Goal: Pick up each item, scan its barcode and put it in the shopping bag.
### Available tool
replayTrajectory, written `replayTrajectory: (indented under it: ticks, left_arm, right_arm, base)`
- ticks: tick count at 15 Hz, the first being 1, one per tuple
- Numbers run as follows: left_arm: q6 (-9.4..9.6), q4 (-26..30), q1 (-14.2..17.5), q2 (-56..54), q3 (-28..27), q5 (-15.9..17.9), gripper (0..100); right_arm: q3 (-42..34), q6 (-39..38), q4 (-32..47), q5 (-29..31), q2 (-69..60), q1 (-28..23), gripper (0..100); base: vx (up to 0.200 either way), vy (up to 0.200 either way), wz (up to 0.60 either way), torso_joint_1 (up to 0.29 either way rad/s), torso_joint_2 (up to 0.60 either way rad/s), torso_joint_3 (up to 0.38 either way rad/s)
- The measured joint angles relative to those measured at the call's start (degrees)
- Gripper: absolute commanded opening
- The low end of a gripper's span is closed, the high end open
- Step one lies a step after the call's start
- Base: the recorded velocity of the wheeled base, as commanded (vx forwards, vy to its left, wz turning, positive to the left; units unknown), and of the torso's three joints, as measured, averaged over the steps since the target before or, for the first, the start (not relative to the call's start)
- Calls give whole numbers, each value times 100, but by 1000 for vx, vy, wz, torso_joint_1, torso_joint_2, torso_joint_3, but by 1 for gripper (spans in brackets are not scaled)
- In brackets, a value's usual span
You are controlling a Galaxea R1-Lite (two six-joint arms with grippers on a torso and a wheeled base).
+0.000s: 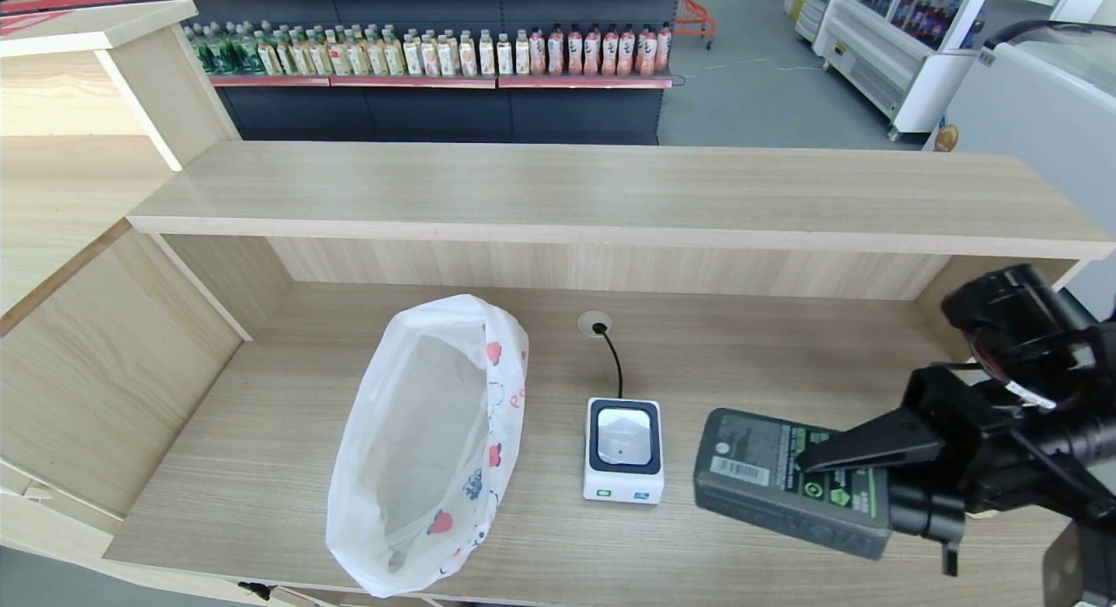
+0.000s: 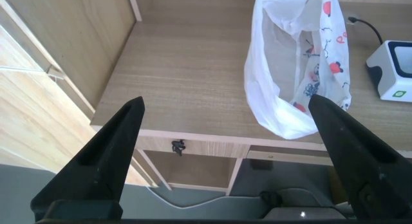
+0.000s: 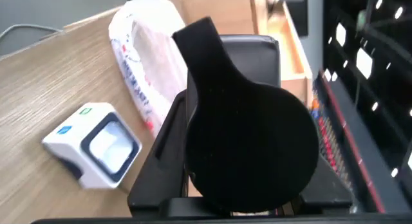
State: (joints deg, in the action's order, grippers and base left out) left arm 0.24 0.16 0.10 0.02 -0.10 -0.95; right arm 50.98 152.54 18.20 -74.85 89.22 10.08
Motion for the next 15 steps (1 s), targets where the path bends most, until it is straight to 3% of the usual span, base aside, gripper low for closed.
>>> replayTrajectory:
  ticks: [3,5,7,9,11,15]
  left_arm:
    - [0,0,0,0,0,0,100]
    - [2,2,0,0,0,0,100]
    - [2,2,-2,0,0,0,100]
    - [2,2,-5,0,0,0,100]
    - [2,2,-5,0,0,2,100]
    - [2,2,0,0,0,0,100]
  right_arm:
    - [-486,-1648,9,330,-797,-1396,0]
    - [-666,-3218,60,656,-1103,-1721,0]
    - [-700,-5225,40,902,-1265,-1736,0]
    - [-592,-7497,-167,1231,-1320,-1680,0]
    - [-512,-10346,-624,1484,-1313,-1575,0]
    - [-672,-15580,-2142,1918,-1180,-1126,0]
  base:
    - [0,0,0,0,0,0]
    - [0,0,0,0,0,0]
    - [0,0,0,0,0,0]
    - [0,0,0,0,0,0]
    - [0,0,0,0,0,0]
    - [0,0,0,0,0,0]
